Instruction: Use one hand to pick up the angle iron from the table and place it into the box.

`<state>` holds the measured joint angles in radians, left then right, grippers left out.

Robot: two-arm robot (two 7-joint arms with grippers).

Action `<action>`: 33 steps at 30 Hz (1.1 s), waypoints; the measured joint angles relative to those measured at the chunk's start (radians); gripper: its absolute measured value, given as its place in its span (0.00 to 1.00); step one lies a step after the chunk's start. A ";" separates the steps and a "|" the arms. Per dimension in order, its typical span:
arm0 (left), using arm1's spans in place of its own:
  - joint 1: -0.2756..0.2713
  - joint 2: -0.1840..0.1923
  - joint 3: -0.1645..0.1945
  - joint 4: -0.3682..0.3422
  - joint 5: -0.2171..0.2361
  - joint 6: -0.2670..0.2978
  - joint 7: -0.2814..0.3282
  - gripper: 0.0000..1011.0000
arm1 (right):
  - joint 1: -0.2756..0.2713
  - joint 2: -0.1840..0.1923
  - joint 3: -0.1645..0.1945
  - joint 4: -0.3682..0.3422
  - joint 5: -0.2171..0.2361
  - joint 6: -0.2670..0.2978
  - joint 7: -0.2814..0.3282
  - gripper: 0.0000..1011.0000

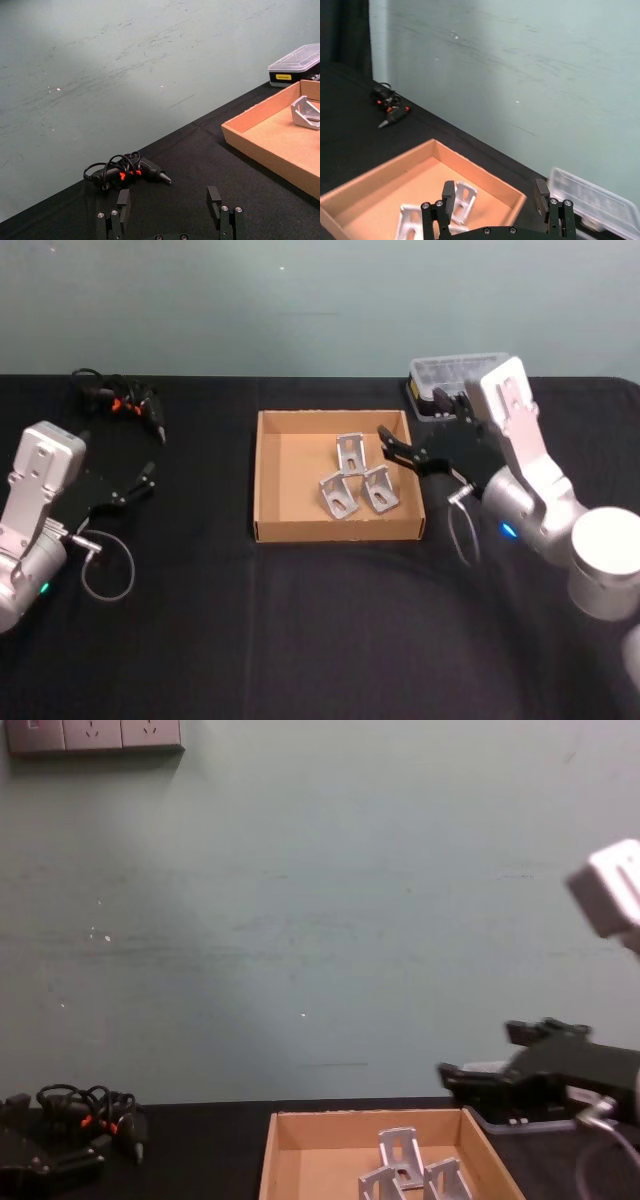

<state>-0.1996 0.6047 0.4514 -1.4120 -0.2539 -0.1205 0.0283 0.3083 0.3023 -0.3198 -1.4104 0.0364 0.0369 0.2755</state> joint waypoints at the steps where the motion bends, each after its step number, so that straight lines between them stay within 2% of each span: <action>1: 0.000 0.000 0.000 0.000 0.000 0.000 0.000 0.99 | -0.015 0.005 0.007 -0.011 -0.002 -0.008 -0.006 0.99; 7: 0.000 0.000 0.000 0.000 0.000 0.000 0.000 0.99 | -0.111 0.031 0.072 -0.062 -0.004 -0.066 -0.042 0.99; 15: 0.000 0.000 0.000 0.000 0.000 0.000 0.000 0.99 | -0.177 0.033 0.121 -0.070 -0.003 -0.120 -0.048 0.99; 33: 0.000 0.000 0.000 0.000 0.000 0.000 0.000 0.99 | -0.173 0.034 0.117 -0.070 -0.004 -0.117 -0.048 0.99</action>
<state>-0.1995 0.6047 0.4514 -1.4120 -0.2539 -0.1205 0.0283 0.1355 0.3361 -0.2032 -1.4801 0.0324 -0.0805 0.2279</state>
